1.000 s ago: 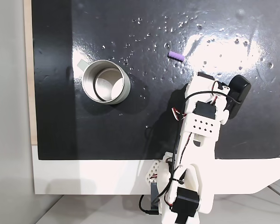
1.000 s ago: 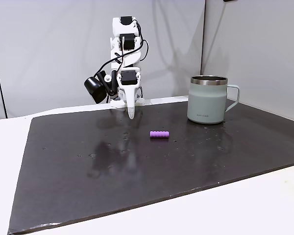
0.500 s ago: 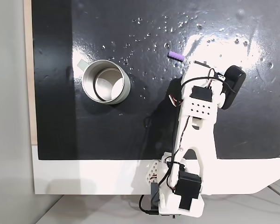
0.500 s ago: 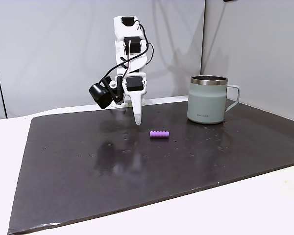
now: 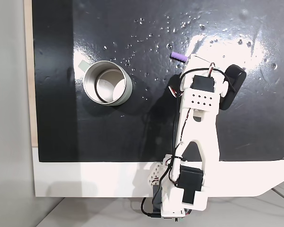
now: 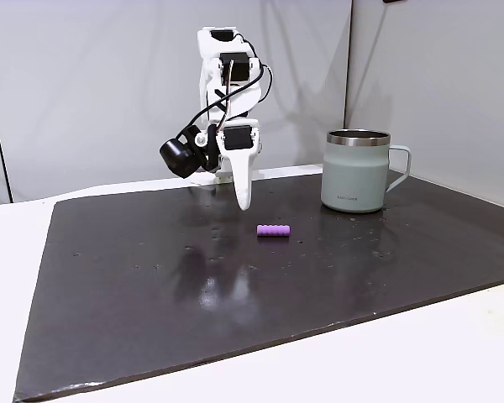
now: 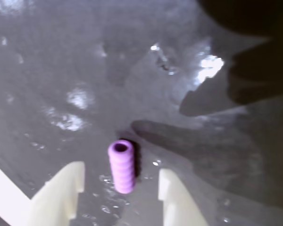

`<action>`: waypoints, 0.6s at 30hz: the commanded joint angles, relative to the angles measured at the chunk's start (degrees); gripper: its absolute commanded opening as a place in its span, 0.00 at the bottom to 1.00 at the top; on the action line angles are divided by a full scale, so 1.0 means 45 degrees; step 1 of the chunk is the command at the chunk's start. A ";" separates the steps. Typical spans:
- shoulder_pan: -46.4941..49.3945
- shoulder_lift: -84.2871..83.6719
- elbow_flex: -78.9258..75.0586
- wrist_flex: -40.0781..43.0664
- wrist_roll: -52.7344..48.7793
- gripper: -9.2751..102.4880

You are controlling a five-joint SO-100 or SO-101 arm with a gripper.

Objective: Grasp a pengrip and put it in the cup.

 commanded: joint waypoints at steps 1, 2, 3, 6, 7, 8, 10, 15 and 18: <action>-0.0527 -0.0039 -0.1094 0.0898 0.0527 0.30; -0.0625 -0.0078 -0.1172 0.1094 0.0527 0.30; -0.0723 -0.0137 -0.1270 0.1289 0.0547 0.30; -0.0840 -0.0430 -0.1777 0.1836 0.0605 0.30; -0.0859 -0.0547 -0.1992 0.1973 0.0605 0.30; -0.0859 -0.0723 -0.2227 0.2070 0.0605 0.30; -0.0801 -0.1152 -0.2734 0.2266 0.0605 0.30; -0.0605 -0.2520 -0.4492 0.2930 0.0742 0.30; -0.0605 -0.3262 -0.5605 0.3438 0.0801 0.30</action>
